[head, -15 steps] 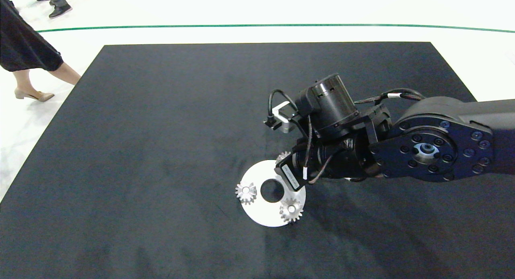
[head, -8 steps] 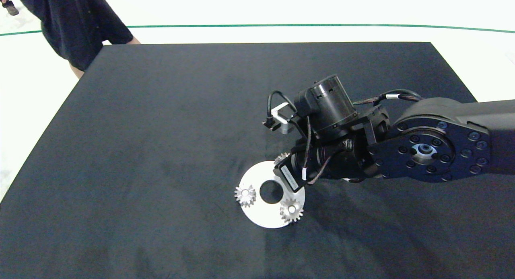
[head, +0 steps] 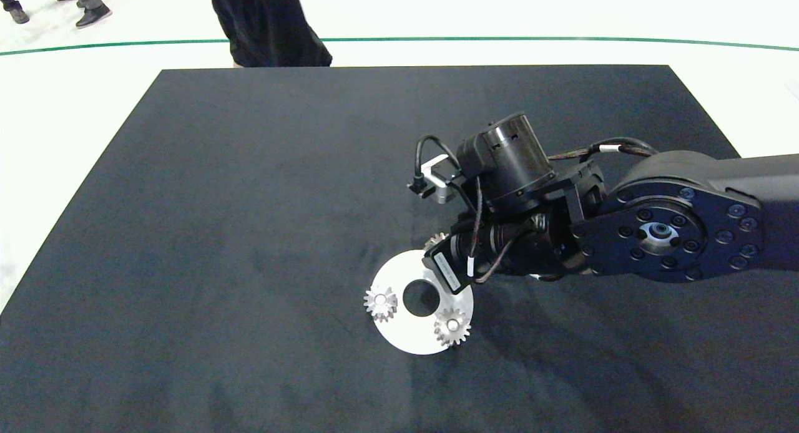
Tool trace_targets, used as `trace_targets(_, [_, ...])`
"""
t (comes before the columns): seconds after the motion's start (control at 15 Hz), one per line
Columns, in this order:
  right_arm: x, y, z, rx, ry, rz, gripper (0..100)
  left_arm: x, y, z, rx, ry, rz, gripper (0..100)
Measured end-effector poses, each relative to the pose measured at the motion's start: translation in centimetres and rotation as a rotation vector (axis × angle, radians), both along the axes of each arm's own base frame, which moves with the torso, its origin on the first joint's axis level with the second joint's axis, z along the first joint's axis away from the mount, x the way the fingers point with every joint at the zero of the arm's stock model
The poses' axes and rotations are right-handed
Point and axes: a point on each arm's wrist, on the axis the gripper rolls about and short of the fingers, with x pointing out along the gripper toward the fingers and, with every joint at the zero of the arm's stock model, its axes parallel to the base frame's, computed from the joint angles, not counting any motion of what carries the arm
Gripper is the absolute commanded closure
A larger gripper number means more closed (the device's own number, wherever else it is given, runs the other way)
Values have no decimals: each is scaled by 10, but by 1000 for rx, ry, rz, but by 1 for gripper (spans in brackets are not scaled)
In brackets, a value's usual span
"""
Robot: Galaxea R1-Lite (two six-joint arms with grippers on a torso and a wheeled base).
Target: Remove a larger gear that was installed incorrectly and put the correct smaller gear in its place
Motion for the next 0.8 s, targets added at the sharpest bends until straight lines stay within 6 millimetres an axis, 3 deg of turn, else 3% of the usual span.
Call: trace_targets(0.8, [-1, 4, -2, -2, 4, 8, 78, -2, 0, 0, 8, -3, -2, 0])
